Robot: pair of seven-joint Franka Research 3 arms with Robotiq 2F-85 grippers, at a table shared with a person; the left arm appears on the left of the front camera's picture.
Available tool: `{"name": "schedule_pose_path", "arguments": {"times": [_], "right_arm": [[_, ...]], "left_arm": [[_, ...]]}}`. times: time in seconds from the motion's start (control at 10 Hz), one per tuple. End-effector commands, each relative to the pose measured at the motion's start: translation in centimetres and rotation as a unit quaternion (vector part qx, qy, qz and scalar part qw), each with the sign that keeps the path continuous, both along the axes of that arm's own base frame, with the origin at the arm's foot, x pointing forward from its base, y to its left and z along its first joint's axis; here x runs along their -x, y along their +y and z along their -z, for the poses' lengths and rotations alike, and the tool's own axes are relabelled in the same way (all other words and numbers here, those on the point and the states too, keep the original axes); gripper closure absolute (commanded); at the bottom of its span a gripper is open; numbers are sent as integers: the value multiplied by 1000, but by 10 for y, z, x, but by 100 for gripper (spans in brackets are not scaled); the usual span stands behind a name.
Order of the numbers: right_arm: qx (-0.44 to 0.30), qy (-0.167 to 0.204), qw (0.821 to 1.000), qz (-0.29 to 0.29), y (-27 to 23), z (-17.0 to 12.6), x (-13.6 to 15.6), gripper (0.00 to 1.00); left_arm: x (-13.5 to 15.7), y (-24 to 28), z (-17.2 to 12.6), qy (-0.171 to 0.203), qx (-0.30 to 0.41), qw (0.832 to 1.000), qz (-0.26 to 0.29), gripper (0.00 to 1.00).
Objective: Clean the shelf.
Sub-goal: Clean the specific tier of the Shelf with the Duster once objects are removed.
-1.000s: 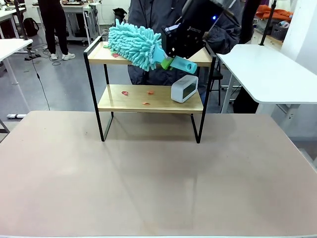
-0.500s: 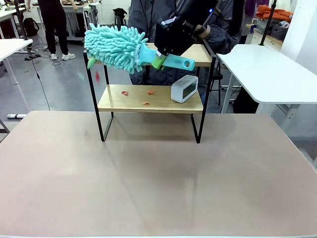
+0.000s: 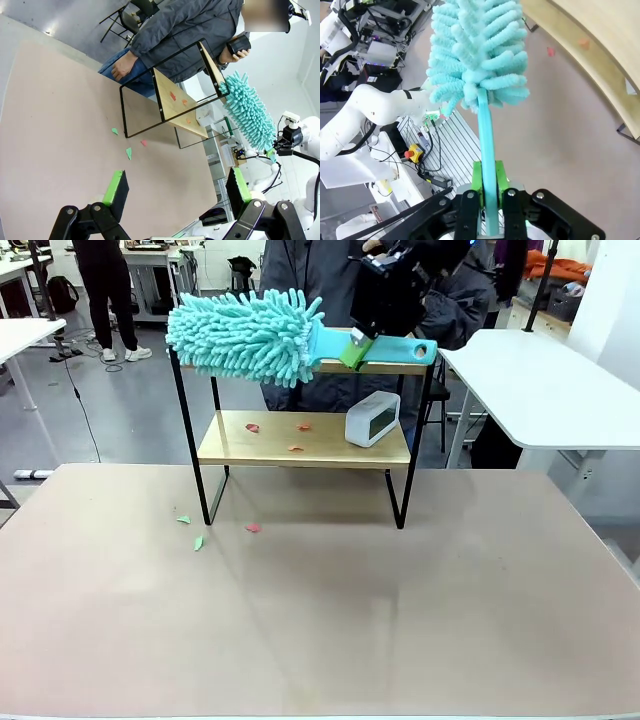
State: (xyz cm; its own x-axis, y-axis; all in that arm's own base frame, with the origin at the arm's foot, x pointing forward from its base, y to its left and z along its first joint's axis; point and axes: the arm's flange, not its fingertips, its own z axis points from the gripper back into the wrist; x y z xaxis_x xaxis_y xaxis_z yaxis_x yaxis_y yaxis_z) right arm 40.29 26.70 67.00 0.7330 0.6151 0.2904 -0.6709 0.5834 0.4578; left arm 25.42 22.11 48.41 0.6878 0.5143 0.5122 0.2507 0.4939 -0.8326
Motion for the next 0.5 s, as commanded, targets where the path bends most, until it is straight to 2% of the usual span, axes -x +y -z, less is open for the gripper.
{"name": "schedule_pose_path", "arguments": {"times": [0.0,0.2,0.4], "right_arm": [[-23,1,1000,1,-7,1,6,87],[-50,3,999,11,-39,-11,8,87],[-100,33,994,39,-125,-39,15,87]], "left_arm": [[-2,0,0,-17,1,1000,1,0],[-2,0,0,-17,1,1000,1,0],[-2,0,0,-17,1,1000,1,0]]}}
